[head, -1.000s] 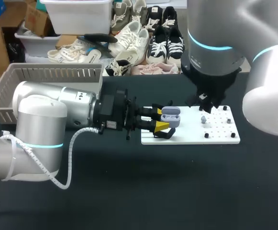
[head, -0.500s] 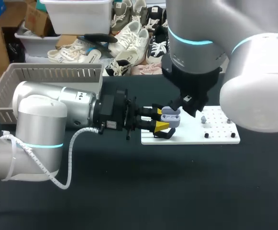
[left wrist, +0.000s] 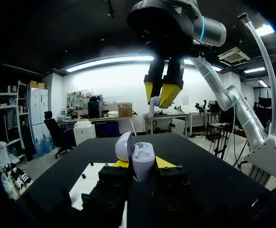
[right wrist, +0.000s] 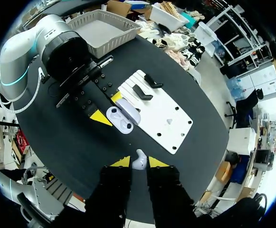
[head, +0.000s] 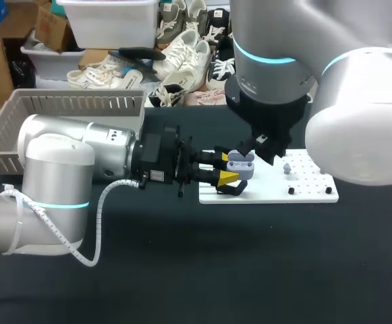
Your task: Pick up each earbud case from the left stands, insert the matching earbuds, close the lid, and place the case in the box.
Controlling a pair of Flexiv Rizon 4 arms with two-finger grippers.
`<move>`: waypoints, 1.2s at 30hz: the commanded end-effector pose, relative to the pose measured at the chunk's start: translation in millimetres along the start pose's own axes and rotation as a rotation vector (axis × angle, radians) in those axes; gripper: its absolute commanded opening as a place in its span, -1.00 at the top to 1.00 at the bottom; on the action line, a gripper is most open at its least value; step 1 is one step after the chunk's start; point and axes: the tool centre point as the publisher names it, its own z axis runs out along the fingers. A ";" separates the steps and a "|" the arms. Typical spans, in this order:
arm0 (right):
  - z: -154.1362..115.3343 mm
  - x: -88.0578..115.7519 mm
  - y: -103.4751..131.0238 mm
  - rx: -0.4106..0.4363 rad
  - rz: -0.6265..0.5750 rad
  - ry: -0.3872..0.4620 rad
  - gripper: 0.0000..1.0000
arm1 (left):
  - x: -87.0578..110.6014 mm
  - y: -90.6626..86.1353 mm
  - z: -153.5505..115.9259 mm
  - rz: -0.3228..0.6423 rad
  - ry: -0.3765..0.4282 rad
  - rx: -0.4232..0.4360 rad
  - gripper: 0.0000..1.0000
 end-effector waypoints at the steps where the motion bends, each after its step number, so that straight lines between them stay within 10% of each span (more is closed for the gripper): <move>1: -0.3 0.9 0.0 0.000 0.000 -0.002 1.00 | 0.2 -0.8 0.6 0.001 0.000 -0.005 1.00; 20: -17.0 -9.9 27.6 0.067 0.459 0.070 1.00 | 0.2 -0.8 0.6 0.001 0.000 -0.005 1.00; 36: -14.0 -4.8 26.9 0.041 0.462 0.075 1.00 | 0.2 -0.8 0.6 0.001 0.000 -0.005 1.00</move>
